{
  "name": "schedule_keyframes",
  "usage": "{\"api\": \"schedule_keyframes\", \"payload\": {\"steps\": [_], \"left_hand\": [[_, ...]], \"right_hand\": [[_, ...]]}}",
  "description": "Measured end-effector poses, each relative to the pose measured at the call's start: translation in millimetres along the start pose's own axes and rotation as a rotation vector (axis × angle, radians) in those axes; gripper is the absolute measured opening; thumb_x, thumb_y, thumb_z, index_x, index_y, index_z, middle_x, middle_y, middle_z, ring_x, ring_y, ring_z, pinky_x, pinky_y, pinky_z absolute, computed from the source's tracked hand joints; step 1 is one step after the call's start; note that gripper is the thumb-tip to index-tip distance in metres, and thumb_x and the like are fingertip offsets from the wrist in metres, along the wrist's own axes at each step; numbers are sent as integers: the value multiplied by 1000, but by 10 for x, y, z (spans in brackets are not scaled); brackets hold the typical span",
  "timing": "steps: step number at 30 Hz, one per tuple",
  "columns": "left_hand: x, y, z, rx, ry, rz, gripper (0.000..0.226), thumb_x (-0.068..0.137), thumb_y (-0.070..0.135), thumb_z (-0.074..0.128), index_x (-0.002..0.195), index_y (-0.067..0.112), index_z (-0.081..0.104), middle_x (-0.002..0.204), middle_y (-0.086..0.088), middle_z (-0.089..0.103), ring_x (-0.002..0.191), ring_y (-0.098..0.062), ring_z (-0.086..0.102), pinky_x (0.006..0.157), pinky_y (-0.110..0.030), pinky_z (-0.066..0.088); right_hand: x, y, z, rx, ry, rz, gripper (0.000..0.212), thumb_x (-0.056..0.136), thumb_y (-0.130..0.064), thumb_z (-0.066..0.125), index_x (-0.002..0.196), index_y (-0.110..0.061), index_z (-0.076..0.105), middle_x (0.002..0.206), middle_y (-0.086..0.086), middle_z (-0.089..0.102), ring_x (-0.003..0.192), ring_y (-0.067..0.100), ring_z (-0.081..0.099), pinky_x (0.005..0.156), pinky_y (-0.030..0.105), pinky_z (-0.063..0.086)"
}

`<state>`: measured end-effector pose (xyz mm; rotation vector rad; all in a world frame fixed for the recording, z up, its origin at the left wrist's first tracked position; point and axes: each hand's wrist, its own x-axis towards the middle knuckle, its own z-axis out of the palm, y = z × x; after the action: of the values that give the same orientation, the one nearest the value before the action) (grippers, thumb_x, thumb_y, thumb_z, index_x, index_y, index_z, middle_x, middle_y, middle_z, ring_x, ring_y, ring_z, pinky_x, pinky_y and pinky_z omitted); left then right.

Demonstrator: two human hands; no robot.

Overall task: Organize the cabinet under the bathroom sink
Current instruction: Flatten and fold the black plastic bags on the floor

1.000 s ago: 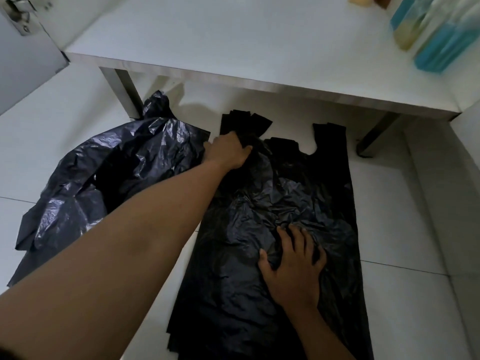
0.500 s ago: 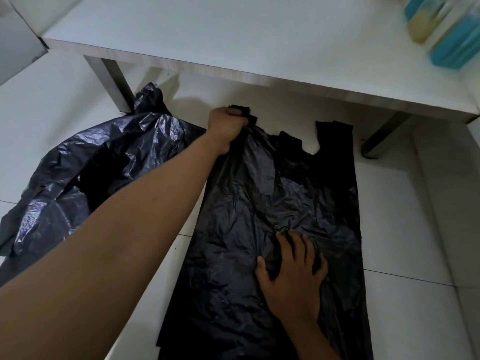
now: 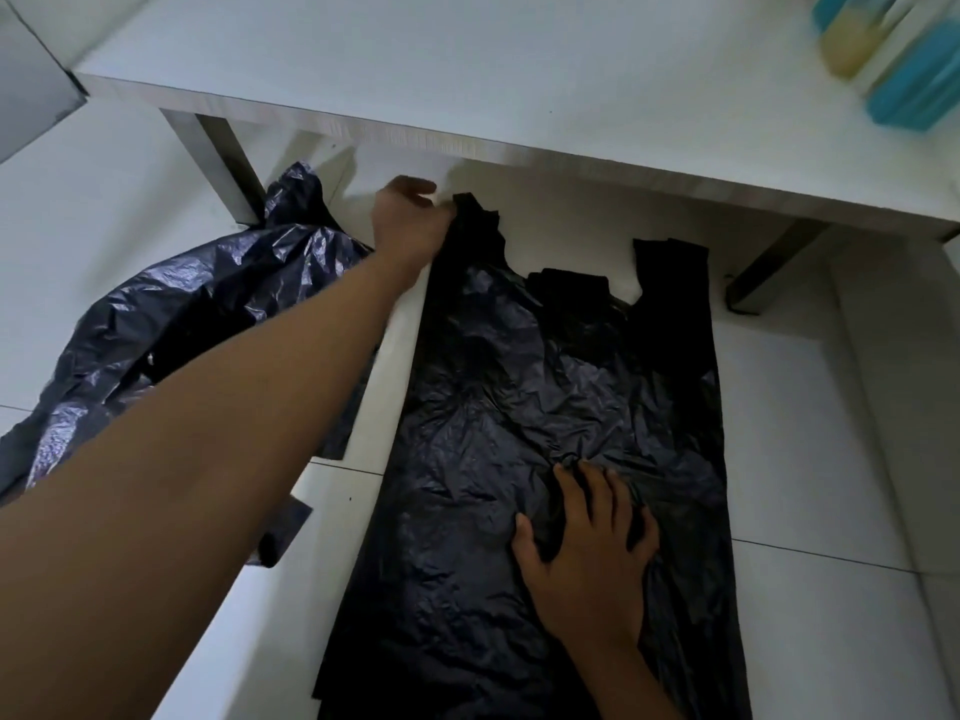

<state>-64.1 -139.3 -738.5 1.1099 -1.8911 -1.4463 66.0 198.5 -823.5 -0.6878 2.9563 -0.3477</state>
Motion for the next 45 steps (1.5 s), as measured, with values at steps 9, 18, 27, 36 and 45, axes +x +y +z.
{"api": "schedule_keyframes", "payload": {"steps": [9, 18, 27, 36, 45], "left_hand": [[-164, -402, 211, 764, -266, 190, 83, 86, 70, 55, 150, 20, 37, 146, -12, 49, 134, -37, 40, 107, -54, 32], [98, -282, 462, 1011, -311, 212, 68, 82, 51, 72, 139, 23, 50, 135, -6, 56, 129, -32, 45, 103, -51, 25], [64, -316, 475, 890, -238, 285, 22, 93, 24, 59, 105, 35, 73, 120, 1, 62, 116, -27, 51, 95, -46, 27], [75, -328, 339, 1089, -393, 266, 52, 99, 48, 52, 149, 37, 40, 150, -12, 34, 139, -39, 27, 110, -59, 22], [42, -457, 378, 1106, -264, 386, 22, 94, 28, 58, 111, 18, 68, 129, -12, 47, 119, -36, 41, 98, -54, 30]], "right_hand": [[-13, -7, 4, 3, -3, 4, 64, 89, -67, 38, 142, -32, 43, 152, -4, 34, 146, 23, 23, 115, 59, 15], [2, -3, 6, -3, -25, 10, 64, 89, -69, 36, 141, -33, 44, 153, -5, 34, 146, 23, 23, 114, 58, 13], [3, 4, -8, 4, -26, 6, 63, 89, -67, 38, 141, -32, 45, 152, -4, 36, 145, 23, 25, 114, 58, 14], [-6, -1, -7, 5, -24, 7, 64, 89, -69, 35, 142, -34, 44, 153, -5, 34, 146, 22, 22, 115, 58, 14], [-2, 5, 2, 17, -4, 3, 63, 89, -67, 41, 141, -31, 45, 151, -3, 37, 146, 24, 24, 114, 59, 14]]}}
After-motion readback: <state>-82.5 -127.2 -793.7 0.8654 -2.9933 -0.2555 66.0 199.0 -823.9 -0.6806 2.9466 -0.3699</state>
